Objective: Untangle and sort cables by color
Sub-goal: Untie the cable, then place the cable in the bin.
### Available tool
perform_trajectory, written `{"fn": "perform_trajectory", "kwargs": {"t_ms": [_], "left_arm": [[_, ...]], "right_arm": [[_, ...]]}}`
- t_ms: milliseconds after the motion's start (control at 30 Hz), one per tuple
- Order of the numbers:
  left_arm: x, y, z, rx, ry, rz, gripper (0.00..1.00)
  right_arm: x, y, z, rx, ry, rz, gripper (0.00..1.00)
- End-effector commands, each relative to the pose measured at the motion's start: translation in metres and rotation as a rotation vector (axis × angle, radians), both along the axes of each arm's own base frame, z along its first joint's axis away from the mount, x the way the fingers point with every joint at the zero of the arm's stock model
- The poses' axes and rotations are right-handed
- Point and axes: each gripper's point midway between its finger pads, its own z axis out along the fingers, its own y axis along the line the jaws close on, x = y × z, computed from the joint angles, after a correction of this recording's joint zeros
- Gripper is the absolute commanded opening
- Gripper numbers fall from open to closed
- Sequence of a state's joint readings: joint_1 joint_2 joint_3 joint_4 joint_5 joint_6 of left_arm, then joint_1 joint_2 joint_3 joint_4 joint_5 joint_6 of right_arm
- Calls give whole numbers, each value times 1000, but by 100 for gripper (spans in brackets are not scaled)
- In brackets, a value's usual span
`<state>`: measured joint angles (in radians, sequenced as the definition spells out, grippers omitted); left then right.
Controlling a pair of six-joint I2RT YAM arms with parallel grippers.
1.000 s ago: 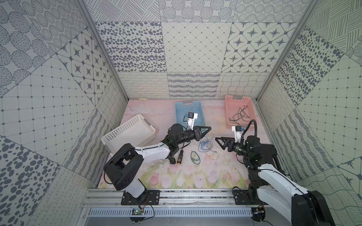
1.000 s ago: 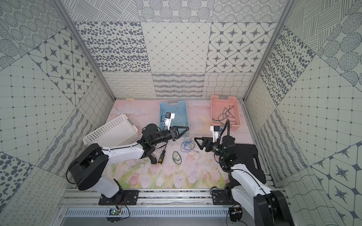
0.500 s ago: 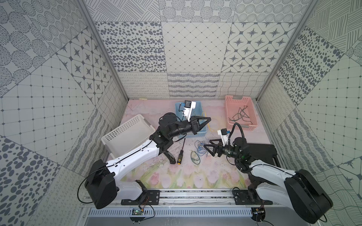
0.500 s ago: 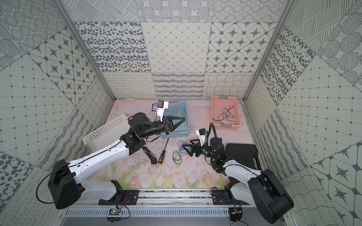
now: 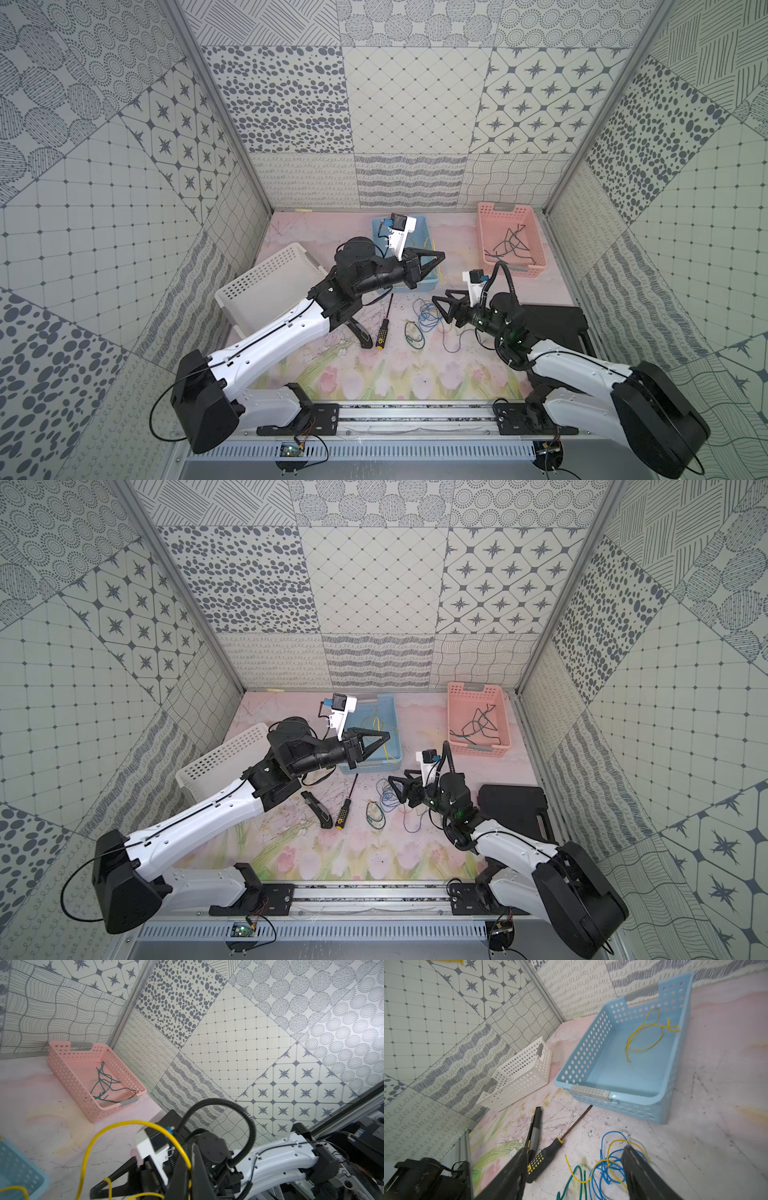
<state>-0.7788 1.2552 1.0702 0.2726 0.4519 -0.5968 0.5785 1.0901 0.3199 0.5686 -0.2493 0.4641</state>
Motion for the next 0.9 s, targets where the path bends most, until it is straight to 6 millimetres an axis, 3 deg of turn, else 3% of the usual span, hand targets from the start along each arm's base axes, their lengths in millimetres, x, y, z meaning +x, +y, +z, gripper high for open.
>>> {"fn": "perform_trajectory", "kwargs": {"t_ms": [0,167,300,467,633,667,700,767,867], "left_arm": [[43,20,-31,145,13,137,0],[102,33,-64,267,97,276,0],[151,52,-103,412,172,379,0],[187,49,-149,559,268,338,0],[205,35,-195,699,368,261,0],[208,35,-206,732,392,255,3],[212,37,-217,768,412,263,14],[217,44,-234,831,438,296,43],[221,50,-243,866,435,319,61]], "right_arm": [[3,-29,-7,-100,-17,-131,77],[1,-65,7,-117,-68,-271,81],[-2,-85,15,-95,-92,-330,82],[-3,-89,19,-77,-98,-333,82],[-3,-85,17,-76,-87,-313,82],[-3,-85,18,-74,-87,-311,82],[-3,-84,18,-73,-85,-309,82],[-3,-84,17,-74,-84,-304,82],[-3,-83,17,-71,-83,-301,82]]}}
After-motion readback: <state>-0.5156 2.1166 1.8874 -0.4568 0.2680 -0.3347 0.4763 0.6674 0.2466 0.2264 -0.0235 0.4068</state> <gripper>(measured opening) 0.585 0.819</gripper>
